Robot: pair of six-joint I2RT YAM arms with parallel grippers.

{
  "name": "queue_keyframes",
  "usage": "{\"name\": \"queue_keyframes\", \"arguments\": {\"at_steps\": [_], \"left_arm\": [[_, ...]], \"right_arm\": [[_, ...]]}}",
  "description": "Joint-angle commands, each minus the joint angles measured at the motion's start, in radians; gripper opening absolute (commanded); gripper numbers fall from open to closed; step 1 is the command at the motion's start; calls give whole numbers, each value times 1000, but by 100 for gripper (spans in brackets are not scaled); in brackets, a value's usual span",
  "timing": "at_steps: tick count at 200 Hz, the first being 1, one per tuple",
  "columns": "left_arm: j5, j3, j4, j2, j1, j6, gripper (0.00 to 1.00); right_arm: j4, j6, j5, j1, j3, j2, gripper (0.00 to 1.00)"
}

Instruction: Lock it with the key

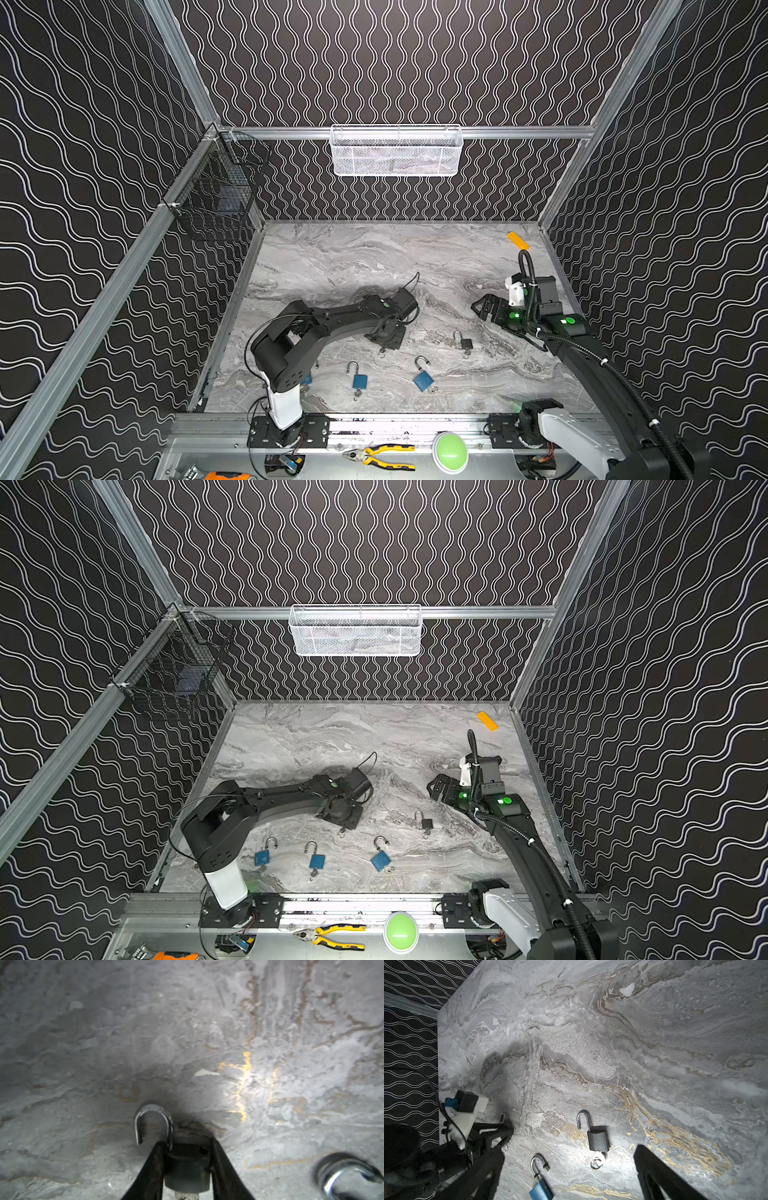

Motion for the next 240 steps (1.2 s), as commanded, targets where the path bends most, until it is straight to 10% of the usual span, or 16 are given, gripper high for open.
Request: {"name": "queue_keyframes", "arguments": {"at_steps": [1, 92, 182, 240], "left_arm": [[22, 4, 9, -15, 10, -30, 21], [163, -81, 193, -281, 133, -275, 22], [216, -118, 325, -392, 161, -483, 23], [264, -160, 414, -413, 176, -537, 24]], "right_arm": [[56, -29, -49, -5, -8, -25, 100], [657, 169, -333, 19, -278, -201, 95], [1334, 227, 129, 543, -461, 122, 83], [1420, 175, 425, 772, -396, 311, 63]]}}
